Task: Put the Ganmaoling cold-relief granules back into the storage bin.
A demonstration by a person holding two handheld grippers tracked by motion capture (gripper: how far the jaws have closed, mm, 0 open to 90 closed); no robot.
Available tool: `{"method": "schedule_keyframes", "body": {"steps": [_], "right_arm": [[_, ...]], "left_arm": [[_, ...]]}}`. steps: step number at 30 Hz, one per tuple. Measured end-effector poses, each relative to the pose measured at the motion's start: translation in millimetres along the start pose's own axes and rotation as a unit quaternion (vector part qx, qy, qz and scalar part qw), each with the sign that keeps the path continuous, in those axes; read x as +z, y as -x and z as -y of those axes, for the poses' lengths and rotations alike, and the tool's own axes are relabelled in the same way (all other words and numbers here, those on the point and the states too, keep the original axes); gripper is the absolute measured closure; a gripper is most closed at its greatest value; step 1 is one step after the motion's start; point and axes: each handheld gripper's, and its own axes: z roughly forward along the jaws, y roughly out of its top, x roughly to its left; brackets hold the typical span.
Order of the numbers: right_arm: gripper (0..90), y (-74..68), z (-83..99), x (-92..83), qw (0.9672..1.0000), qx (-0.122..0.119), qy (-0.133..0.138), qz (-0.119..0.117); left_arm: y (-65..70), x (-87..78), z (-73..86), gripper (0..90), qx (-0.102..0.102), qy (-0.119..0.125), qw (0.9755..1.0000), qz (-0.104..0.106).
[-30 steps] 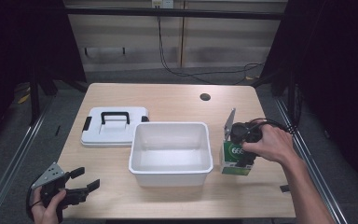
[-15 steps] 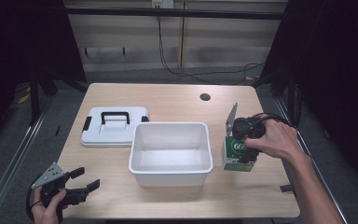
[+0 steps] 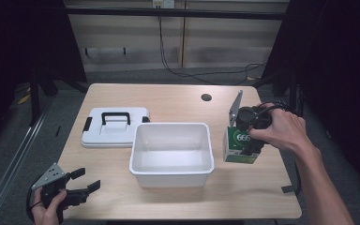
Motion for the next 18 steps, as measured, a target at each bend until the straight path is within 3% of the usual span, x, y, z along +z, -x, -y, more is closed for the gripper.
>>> {"method": "schedule_keyframes", "body": {"steps": [18], "right_arm": [[16.0,-0.7,-16.5,-30.5,0.9996,-0.016,0.003,0.022]], "left_arm": [[-0.5,0.5,0.2,15.9,-0.002,0.0,1.0,0.001]]}}
